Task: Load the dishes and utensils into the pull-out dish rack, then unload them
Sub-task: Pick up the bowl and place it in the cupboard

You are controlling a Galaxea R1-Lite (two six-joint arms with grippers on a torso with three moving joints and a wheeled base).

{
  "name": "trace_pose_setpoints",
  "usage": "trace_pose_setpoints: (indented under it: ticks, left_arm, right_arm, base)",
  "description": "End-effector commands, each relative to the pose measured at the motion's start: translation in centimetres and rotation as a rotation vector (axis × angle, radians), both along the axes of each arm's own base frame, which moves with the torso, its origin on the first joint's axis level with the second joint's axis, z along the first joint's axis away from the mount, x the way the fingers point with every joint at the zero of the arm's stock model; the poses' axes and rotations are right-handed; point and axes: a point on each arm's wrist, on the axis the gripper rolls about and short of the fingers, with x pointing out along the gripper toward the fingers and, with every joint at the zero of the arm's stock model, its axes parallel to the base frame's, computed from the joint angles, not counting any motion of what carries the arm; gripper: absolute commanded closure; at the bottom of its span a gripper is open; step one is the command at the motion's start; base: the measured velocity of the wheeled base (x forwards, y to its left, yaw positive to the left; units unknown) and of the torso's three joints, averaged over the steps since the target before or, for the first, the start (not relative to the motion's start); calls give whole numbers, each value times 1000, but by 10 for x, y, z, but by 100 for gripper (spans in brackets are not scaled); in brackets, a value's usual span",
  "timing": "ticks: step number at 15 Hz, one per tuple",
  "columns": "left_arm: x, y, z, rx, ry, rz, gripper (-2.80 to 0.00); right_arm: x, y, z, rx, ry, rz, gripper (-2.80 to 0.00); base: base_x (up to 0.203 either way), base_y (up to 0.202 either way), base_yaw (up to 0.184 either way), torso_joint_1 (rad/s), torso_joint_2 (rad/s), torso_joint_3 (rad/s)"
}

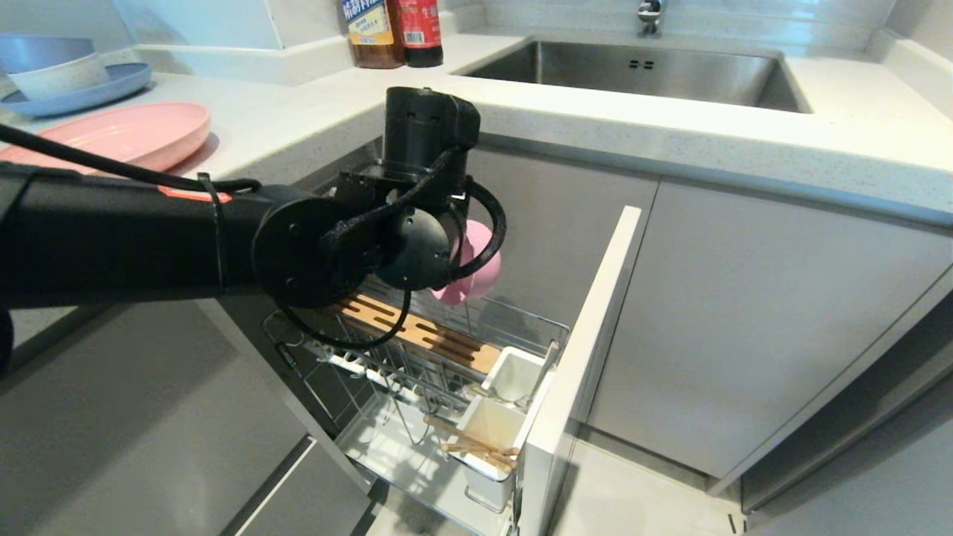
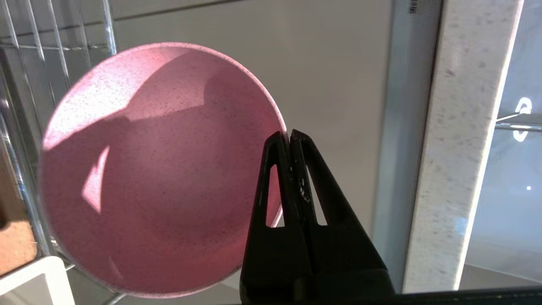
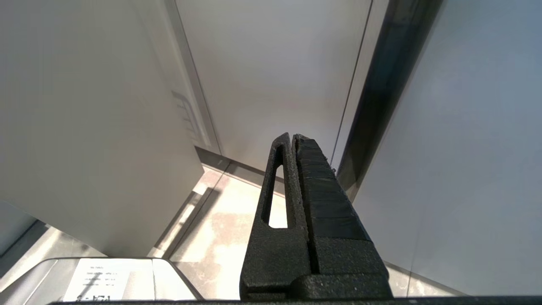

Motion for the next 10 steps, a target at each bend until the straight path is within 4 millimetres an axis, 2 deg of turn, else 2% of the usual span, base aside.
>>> trace_pose_setpoints:
  ticks: [1,5,10]
  left_arm:
    - [-1,4,3,5,-9,6,0]
    - [4,-2,-8,71,3,18,0]
    - [3,2,-1,71,-11,22,0]
  right_arm:
    - [0,0,0,0,2,1,0]
    - [0,0,0,0,2,1,0]
    - [0,0,0,0,1,1,0]
  base:
    - [0,0,0,0,0,0]
    - [0,0,0,0,0,0]
    - [0,0,0,0,0,0]
